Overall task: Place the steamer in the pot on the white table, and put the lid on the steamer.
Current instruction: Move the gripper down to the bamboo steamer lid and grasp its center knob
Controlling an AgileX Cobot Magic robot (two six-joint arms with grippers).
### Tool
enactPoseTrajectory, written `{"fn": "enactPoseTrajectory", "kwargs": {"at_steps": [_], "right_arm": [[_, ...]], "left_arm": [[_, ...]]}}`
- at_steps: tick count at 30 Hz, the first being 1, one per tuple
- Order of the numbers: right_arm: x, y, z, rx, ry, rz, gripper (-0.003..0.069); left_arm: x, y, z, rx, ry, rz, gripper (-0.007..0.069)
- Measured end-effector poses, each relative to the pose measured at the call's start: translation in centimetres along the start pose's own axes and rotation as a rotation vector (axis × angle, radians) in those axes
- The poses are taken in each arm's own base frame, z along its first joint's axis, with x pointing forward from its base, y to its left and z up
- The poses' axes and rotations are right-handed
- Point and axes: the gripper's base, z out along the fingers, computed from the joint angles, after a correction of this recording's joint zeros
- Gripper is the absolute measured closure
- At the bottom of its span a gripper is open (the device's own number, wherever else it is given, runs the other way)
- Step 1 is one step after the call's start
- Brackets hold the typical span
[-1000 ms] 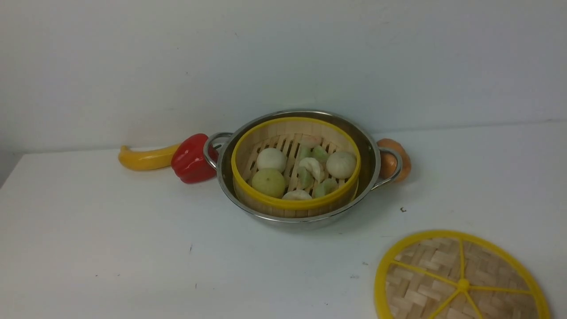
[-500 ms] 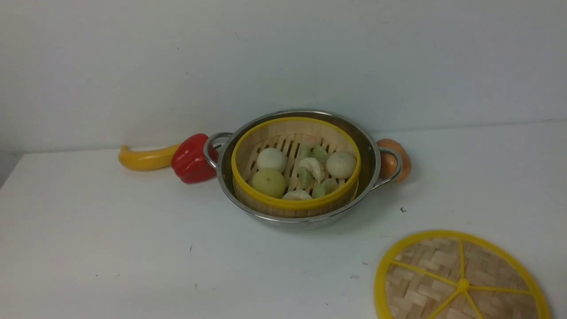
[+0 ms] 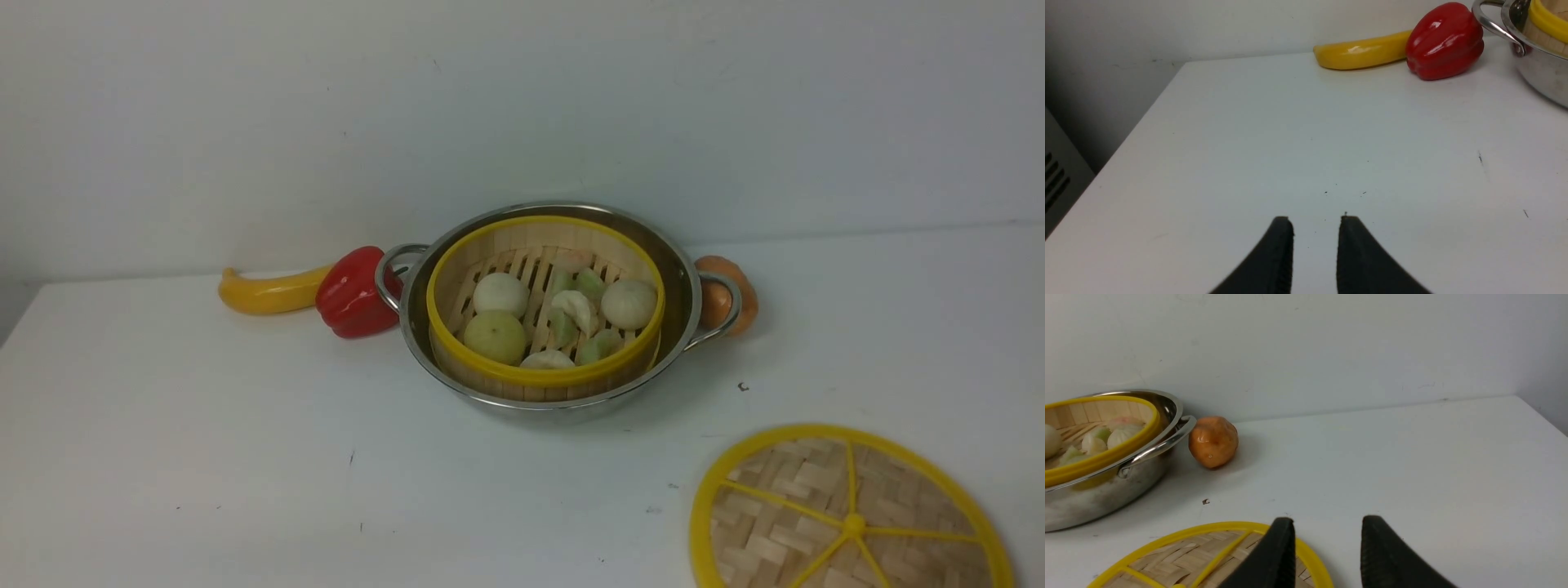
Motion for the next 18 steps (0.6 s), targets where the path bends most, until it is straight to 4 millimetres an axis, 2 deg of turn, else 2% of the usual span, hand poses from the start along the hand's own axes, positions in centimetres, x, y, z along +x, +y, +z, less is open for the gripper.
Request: {"fn": "enactPoseTrajectory", "kwargs": {"at_steps": [5, 9, 11, 14, 18], "right_arm": [[-0.2, 0.0, 0.0, -0.005, -0.019, 0.014, 0.0416], [-1.0, 0.3, -0.2, -0.034, -0.066, 0.144, 0.0416], [-2.5, 0.5, -0.7, -0.05, -0.087, 0.178, 0.0416], [-6.5, 1.2, -2.1, -0.082, -0.094, 0.167, 0.0416], [-10.5, 2.5, -3.5, -0.152, 0.08, 0.073, 0.0416]], "left_arm": [[0.0, 0.0, 0.0, 0.0, 0.0, 0.0, 0.0456], [0.0, 0.0, 0.0, 0.0, 0.0, 0.0, 0.0449], [0.0, 0.0, 0.0, 0.0, 0.0, 0.0, 0.0449], [0.0, 0.0, 0.0, 0.0, 0.0, 0.0, 0.0446], [0.0, 0.0, 0.0, 0.0, 0.0, 0.0, 0.0445]]}}
